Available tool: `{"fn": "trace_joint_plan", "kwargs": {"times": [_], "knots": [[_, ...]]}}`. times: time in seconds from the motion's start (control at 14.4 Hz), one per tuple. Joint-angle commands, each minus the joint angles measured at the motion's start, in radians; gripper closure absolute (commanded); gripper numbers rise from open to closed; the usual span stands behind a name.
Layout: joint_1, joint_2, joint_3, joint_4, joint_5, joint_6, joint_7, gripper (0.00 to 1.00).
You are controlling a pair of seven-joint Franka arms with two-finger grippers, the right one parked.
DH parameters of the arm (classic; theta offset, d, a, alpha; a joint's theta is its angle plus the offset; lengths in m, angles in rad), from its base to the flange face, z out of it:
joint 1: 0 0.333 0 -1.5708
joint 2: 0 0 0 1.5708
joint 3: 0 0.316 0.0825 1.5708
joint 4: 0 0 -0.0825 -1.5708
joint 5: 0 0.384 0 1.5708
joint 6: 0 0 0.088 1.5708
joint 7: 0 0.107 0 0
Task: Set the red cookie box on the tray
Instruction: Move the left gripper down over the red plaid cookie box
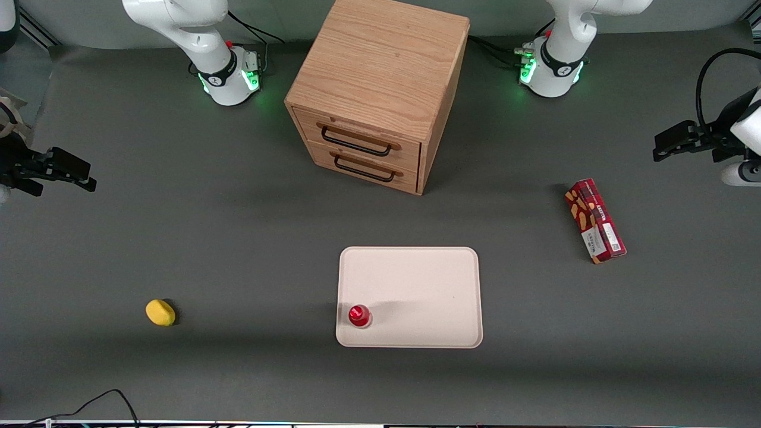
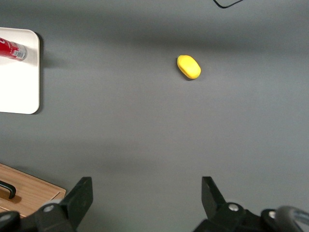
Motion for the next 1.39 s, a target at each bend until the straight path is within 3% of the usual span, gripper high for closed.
{"fn": "trace_joint_plan", "kwargs": {"times": [0.0, 0.76, 0.97, 1.32], "knots": [[-0.011, -0.011, 0.005, -0.080, 0.016, 0.000, 0.013, 0.00], [0.003, -0.062, 0.102, -0.853, 0.002, 0.831, 0.015, 0.00], [0.003, -0.028, 0.102, -0.941, -0.033, 1.002, 0.013, 0.00], [0.000, 0.092, 0.097, -0.939, -0.073, 1.172, 0.018, 0.00]]}}
